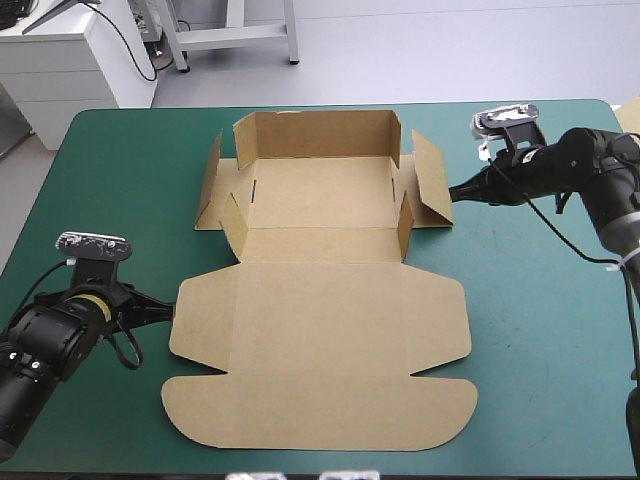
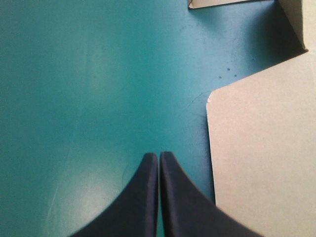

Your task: Fold the box

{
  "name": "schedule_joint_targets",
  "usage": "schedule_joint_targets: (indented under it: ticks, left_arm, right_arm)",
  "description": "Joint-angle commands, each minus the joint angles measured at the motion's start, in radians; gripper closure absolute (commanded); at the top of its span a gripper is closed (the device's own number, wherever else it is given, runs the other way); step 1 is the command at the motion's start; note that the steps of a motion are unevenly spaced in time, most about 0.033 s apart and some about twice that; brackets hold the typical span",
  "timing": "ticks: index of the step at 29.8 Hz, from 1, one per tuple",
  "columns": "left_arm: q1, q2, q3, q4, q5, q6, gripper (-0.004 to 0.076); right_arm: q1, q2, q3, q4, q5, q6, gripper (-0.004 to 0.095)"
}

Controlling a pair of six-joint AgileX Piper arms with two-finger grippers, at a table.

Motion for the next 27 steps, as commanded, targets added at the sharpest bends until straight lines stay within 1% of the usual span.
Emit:
schedule_joint_targets:
  ticks: [1, 16, 27]
  left_arm:
    - [0.002, -0.007, -0.026, 0.009, -0.037, -0.005, 0.0731]
    - [0.002, -0.007, -0.026, 0.009, -0.035, -0.005, 0.0731]
    - [0.002, -0.007, -0.026, 0.010, -0.039, -0.005, 0.0731]
  right_arm:
    - [0.005, -0.035, -0.031, 0.018, -0.032, -0.001, 0.0929]
    - [0.005, -0.035, -0.031, 0.018, -0.032, -0.001, 0.0929]
    - [0.009, -0.035, -0.035, 0.054, -0.038, -0.001, 0.0926]
